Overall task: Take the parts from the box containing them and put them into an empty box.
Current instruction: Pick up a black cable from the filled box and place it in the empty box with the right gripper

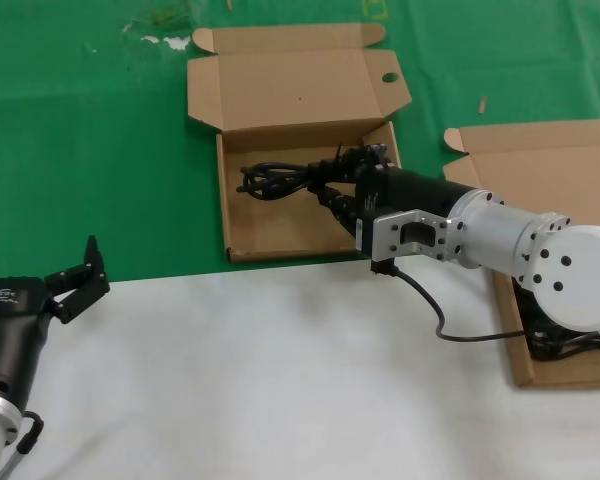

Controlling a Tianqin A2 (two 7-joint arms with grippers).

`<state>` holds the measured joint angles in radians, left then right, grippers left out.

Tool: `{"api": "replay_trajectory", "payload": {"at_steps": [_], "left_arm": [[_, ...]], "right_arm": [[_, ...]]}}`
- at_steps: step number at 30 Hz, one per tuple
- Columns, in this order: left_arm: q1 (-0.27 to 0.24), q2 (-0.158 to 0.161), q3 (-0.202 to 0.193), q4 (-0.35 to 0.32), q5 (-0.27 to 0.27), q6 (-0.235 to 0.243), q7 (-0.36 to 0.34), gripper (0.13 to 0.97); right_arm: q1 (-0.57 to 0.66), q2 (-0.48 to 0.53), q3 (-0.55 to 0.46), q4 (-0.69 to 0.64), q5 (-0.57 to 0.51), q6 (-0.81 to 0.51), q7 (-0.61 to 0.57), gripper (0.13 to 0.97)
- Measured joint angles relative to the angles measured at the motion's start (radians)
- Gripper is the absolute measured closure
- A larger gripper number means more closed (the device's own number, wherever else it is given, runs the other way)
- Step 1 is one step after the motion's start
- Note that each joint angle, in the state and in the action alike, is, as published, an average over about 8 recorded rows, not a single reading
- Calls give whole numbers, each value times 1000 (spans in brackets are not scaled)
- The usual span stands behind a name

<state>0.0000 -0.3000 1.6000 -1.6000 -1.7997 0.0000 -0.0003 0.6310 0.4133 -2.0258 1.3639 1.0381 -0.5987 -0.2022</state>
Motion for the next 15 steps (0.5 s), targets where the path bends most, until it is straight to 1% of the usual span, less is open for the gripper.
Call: {"api": "replay_trajectory", "payload": {"at_steps": [9, 15], "left_arm": [[0, 0, 0, 0, 0, 0, 0, 132], [0, 0, 0, 0, 0, 0, 0, 132]], "right_arm": [[0, 0, 0, 0, 0, 0, 0, 878], [0, 0, 0, 0, 0, 0, 0, 852]]}}
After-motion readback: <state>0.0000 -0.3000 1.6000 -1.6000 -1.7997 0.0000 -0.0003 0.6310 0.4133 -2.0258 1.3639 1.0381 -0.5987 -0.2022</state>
